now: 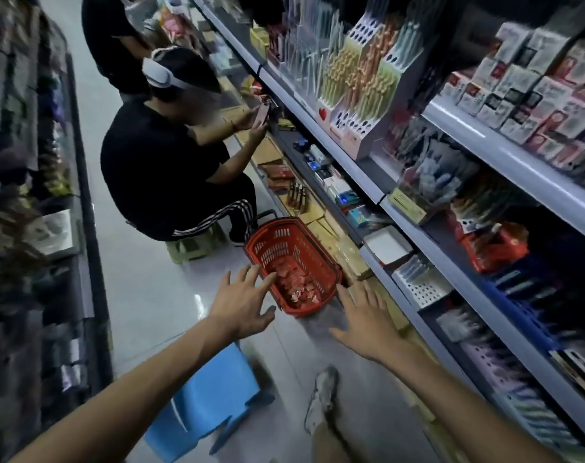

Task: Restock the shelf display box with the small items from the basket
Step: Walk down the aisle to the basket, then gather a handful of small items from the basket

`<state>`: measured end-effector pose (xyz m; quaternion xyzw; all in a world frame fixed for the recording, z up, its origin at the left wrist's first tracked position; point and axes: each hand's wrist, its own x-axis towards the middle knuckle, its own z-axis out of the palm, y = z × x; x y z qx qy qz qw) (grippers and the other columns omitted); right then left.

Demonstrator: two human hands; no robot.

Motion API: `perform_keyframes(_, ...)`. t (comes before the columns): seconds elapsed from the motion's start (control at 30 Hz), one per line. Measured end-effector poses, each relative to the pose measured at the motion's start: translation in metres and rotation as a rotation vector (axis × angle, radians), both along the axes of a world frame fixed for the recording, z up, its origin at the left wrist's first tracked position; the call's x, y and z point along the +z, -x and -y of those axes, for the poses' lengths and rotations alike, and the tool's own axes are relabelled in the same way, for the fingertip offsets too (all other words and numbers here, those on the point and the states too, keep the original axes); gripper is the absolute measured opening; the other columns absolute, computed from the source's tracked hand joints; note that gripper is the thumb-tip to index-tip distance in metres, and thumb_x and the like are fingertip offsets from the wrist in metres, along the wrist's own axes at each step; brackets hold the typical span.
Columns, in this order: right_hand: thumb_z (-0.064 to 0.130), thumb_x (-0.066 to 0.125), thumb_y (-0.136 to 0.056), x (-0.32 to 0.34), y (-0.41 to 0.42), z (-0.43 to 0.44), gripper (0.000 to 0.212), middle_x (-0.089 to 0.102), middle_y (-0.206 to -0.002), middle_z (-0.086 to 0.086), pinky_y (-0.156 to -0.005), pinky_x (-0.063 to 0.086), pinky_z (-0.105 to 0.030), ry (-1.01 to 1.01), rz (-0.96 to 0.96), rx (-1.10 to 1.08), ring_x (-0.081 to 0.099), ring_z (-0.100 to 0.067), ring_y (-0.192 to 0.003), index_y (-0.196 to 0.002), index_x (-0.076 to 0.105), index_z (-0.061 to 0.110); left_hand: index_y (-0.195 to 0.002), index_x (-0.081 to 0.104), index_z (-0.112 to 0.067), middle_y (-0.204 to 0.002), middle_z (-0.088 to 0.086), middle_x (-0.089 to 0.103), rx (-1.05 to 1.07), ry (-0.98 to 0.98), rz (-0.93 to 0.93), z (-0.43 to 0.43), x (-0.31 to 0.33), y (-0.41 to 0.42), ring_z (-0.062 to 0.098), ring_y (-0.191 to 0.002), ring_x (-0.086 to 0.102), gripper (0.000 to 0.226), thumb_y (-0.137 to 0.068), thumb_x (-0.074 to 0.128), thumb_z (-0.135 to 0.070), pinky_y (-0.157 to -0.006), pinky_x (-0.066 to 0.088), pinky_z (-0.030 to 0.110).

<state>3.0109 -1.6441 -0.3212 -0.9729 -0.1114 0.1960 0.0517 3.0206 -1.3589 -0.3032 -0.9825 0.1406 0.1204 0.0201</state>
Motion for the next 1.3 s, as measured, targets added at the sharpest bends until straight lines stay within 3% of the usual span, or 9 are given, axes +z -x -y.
perform_keyframes(0.23,0.072,0.053,-0.086,-0.054,-0.115,-0.009,0.103,0.006,-0.168,-0.016,-0.125,0.010,-0.056,-0.110,-0.067,-0.038,0.003,-0.038,-0.156,-0.162,0.006,0.020,-0.162,0.017,-0.028,-0.164,0.014,0.024,-0.014,-0.101,-0.119,0.009,-0.029,-0.119,0.036,-0.151,0.022,0.082,-0.092,0.043,-0.060,-0.120,0.018,0.066)
perform_keyframes(0.57,0.068,0.061,-0.085,-0.112,-0.221,-0.044,0.105,0.006,-0.168,-0.015,-0.125,0.006,-0.054,-0.184,-0.103,-0.189,0.004,-0.037,-0.156,-0.162,0.004,0.023,-0.161,0.013,-0.029,-0.166,0.012,0.020,-0.165,-0.059,-0.208,0.005,-0.088,-0.260,0.034,-0.154,0.017,0.082,-0.093,0.046,-0.059,-0.122,0.011,0.066)
perform_keyframes(0.77,0.063,0.067,-0.079,-0.197,-0.283,-0.088,0.104,0.021,-0.163,-0.015,-0.124,0.018,-0.058,-0.151,-0.115,-0.346,0.017,-0.039,-0.153,-0.161,0.016,0.024,-0.161,0.013,-0.030,-0.167,0.013,0.020,-0.349,-0.030,-0.295,-0.040,-0.210,-0.376,0.035,-0.154,0.017,0.095,-0.080,0.037,-0.074,-0.119,0.018,0.068)
perform_keyframes(0.9,0.063,0.069,-0.075,-0.270,-0.321,-0.113,0.100,0.032,-0.158,-0.017,-0.118,0.028,-0.059,-0.092,-0.130,-0.489,0.029,-0.039,-0.147,-0.156,0.026,0.023,-0.162,0.014,-0.031,-0.170,0.010,0.018,-0.422,-0.019,-0.320,-0.054,-0.296,-0.438,0.037,-0.154,0.018,0.093,-0.081,0.031,-0.073,-0.120,0.014,0.067)
perform_keyframes(1.03,0.061,0.070,-0.077,-0.347,-0.336,-0.126,0.097,0.035,-0.156,-0.019,-0.117,0.029,-0.059,-0.088,-0.132,-0.560,0.033,-0.038,-0.144,-0.155,0.033,0.017,-0.161,0.018,-0.028,-0.168,0.012,0.022,-0.401,0.036,-0.316,-0.056,-0.371,-0.459,0.038,-0.152,0.023,0.089,-0.081,0.032,-0.064,-0.121,0.017,0.063)
perform_keyframes(1.17,0.061,0.068,-0.080,-0.428,-0.329,-0.126,0.097,0.029,-0.159,-0.017,-0.119,0.028,-0.055,-0.110,-0.111,-0.570,0.030,-0.036,-0.146,-0.158,0.027,0.021,-0.161,0.020,-0.026,-0.166,0.016,0.025,-0.410,0.067,-0.279,-0.045,-0.442,-0.450,0.039,-0.152,0.023,0.085,-0.088,0.048,-0.059,-0.122,0.019,0.060)
perform_keyframes(1.3,0.061,0.068,-0.082,-0.503,-0.316,-0.117,0.097,0.028,-0.161,-0.016,-0.121,0.027,-0.054,-0.117,-0.056,-0.550,0.029,-0.036,-0.148,-0.158,0.027,0.019,-0.162,0.020,-0.027,-0.165,0.016,0.026,-0.476,0.095,-0.225,-0.028,-0.502,-0.441,0.038,-0.152,0.022,0.084,-0.089,0.051,-0.057,-0.124,0.017,0.059)
